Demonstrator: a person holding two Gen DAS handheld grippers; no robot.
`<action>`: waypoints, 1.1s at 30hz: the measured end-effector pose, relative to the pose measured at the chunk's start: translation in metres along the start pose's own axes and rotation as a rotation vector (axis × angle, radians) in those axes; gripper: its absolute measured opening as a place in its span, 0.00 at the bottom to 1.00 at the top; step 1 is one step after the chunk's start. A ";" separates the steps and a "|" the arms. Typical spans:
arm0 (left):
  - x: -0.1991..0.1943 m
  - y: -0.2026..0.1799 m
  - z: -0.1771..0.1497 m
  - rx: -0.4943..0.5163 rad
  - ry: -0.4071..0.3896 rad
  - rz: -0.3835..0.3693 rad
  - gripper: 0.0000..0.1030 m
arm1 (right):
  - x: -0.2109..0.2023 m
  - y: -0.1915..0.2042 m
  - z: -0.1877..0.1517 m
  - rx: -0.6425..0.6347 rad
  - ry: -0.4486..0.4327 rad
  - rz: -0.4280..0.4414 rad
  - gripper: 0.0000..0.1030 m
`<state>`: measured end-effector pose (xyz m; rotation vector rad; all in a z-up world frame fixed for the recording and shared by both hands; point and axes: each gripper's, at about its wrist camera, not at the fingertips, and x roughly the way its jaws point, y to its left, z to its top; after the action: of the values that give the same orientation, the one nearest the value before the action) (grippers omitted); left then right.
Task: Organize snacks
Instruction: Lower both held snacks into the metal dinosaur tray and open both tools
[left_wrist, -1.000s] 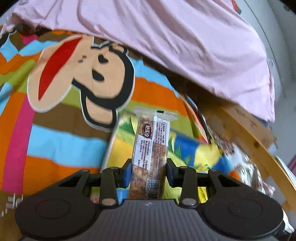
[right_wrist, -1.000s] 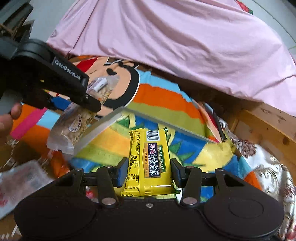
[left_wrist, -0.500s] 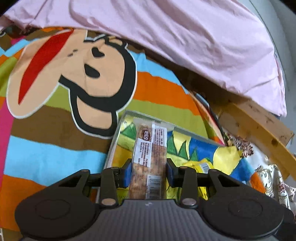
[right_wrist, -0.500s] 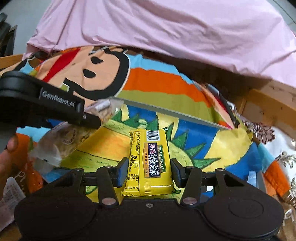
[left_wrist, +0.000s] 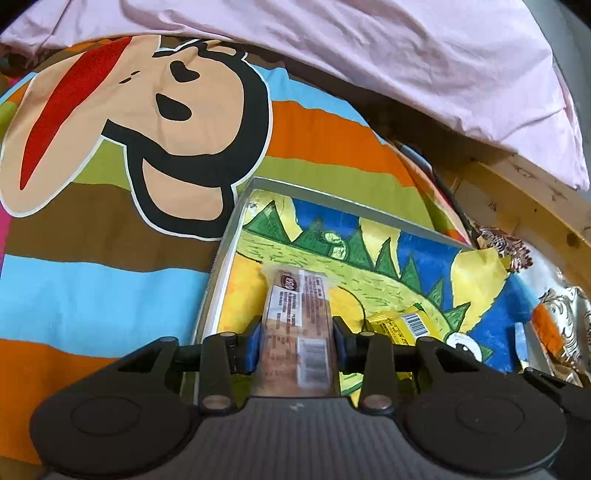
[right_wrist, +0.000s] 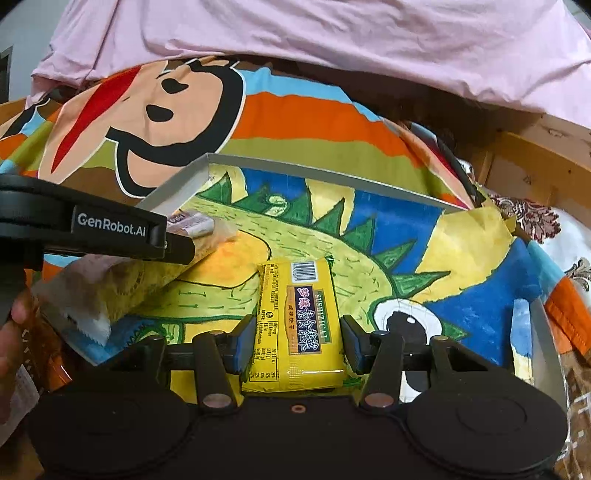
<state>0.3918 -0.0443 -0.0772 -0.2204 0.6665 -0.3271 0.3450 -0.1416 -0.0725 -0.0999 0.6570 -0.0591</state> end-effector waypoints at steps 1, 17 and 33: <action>0.000 -0.001 0.000 0.005 0.003 0.004 0.42 | 0.000 0.000 0.000 0.002 0.002 0.000 0.51; -0.031 -0.001 0.002 -0.059 -0.020 0.019 0.73 | -0.043 -0.020 0.012 0.076 -0.079 -0.032 0.84; -0.134 -0.017 0.005 0.015 -0.151 0.103 0.98 | -0.153 -0.045 0.018 0.144 -0.263 -0.029 0.99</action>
<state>0.2920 -0.0102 0.0080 -0.1937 0.5241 -0.2144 0.2344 -0.1722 0.0396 0.0214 0.3873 -0.1191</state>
